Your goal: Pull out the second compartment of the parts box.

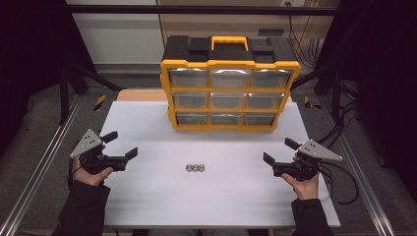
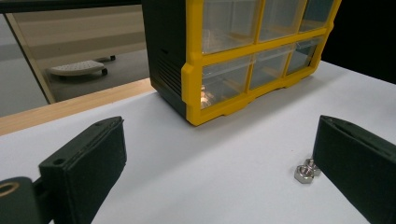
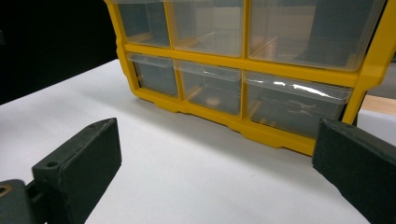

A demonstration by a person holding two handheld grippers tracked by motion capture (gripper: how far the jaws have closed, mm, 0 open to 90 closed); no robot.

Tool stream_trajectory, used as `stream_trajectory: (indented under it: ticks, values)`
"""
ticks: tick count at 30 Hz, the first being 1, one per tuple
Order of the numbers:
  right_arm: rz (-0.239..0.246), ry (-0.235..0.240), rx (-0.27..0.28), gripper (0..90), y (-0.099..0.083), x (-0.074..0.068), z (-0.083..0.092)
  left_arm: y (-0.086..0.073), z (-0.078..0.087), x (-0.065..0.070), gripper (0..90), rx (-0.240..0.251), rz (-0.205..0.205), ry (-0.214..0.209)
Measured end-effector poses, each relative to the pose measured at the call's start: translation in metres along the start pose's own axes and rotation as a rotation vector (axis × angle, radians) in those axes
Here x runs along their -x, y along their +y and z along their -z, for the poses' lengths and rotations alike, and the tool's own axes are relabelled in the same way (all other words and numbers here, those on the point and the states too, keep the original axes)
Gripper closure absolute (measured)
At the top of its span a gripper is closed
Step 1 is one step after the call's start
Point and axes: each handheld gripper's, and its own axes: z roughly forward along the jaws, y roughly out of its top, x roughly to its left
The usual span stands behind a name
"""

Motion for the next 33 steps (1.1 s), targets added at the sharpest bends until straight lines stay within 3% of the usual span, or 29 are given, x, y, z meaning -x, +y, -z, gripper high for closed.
stream_trajectory:
  ticks: [15, 33]
  values:
    - [0.010, -0.008, -0.002, 1.9, 0.001, 0.000, -0.001, -0.003, 0.001, -0.003, 2.0, -0.009, 0.000, 0.004]
    - [0.101, -0.005, 0.011, 2.8, 0.029, -0.014, -0.007, -0.004, 0.000, -0.004, 2.0, -0.013, 0.002, 0.015]
